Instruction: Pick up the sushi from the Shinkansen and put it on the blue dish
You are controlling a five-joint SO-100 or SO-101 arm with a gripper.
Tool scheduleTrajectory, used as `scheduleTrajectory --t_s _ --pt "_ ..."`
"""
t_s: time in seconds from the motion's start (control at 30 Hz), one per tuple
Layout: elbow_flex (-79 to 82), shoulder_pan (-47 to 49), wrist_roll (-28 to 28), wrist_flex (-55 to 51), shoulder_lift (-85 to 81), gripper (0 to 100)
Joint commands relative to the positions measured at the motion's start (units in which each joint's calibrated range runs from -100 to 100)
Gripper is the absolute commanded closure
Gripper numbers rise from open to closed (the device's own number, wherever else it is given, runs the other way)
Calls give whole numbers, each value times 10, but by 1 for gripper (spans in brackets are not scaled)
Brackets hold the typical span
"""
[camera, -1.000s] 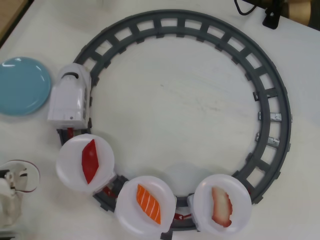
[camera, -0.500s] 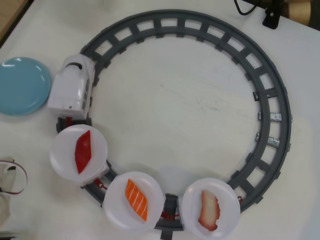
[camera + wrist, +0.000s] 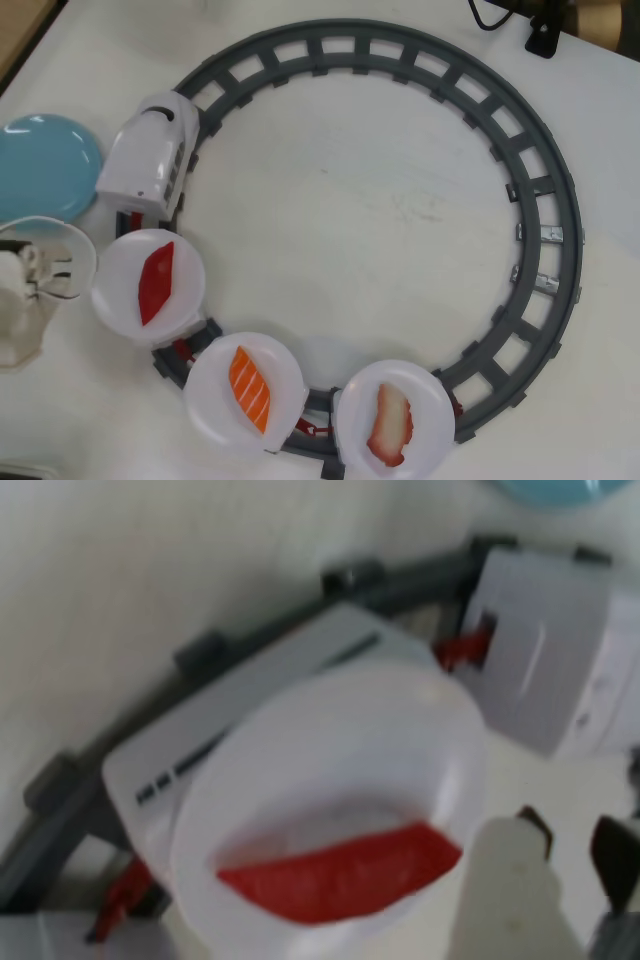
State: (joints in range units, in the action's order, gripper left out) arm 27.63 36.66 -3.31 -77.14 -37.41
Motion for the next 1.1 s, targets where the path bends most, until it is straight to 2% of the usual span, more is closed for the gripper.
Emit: scheduleTrajectory --t_s 0.0,0.07,0.23,0.57,0.87,1.07 --pt "-81 -43 -17 -20 46 93" --pt "-106 -54 -39 -39 70 93" --pt "-146 -99 -54 -49 98 93" --pt "-167 -194 -155 -49 103 93" --pt "-164 -272 -271 -54 104 93" --pt "-168 -303 -354 -132 103 93"
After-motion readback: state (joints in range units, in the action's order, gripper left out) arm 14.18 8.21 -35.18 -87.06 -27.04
